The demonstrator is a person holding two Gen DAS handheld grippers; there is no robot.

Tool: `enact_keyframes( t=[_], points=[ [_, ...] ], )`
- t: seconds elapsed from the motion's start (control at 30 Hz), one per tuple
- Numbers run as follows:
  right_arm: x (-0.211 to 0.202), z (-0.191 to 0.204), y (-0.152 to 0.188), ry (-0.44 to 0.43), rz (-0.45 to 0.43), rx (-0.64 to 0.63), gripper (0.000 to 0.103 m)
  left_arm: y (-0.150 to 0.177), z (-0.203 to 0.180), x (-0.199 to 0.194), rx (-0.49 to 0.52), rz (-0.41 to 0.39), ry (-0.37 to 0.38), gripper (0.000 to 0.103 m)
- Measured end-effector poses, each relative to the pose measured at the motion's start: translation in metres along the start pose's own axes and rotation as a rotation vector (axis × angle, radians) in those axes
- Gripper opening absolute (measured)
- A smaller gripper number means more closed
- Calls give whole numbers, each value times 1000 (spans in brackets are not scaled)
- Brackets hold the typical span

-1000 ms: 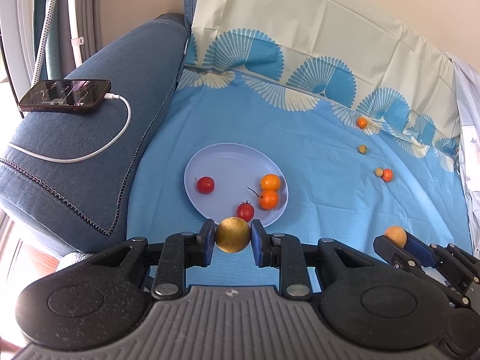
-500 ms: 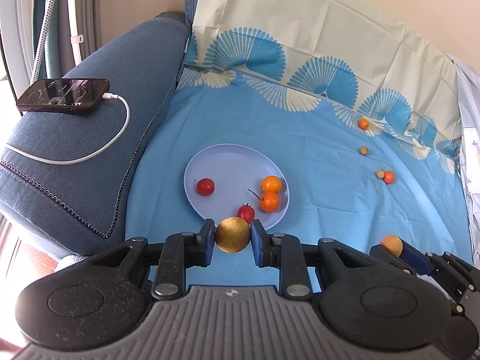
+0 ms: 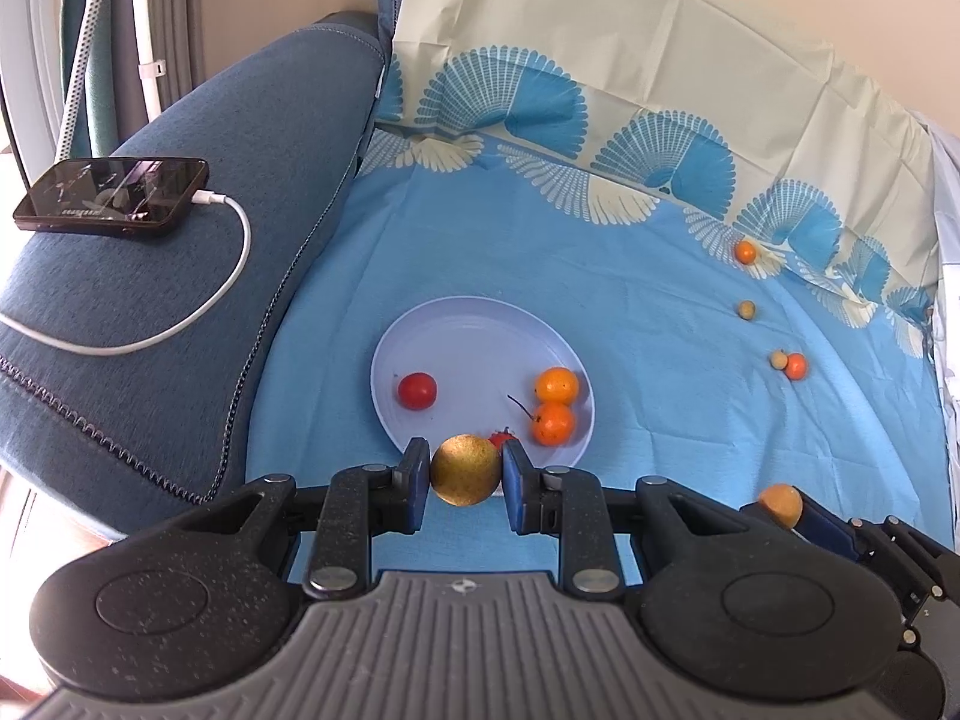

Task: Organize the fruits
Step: 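Carry both yellow fruits to the plate and open both grippers over it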

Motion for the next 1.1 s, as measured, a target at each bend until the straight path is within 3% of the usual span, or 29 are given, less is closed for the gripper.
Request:
enact_keyframes(
  t=[0.67, 1.03, 1.07, 1.1],
  points=[
    [121, 12, -36, -52, 106, -53, 28, -64, -2, 119, 18, 99, -50, 28],
    [179, 24, -42, -75, 162, -123, 28, -76, 7, 180, 32, 175, -96, 28],
    [182, 24, -42, -77, 171, -125, 28, -77, 9, 183, 31, 178, -101, 34],
    [186, 25, -43, -82, 180, -127, 28, -78, 10, 185, 31, 181, -104, 55]
  ],
)
Point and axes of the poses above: each gripper's, at about its wrist camera, not at the fingertips, and x roughly the way its jaws point, z to its left, y to its underside, the point moved 4 cm from there along x, roughly the way its jaws point, and after that the axes turned 6 degrees about z, right-handed, at the moved point
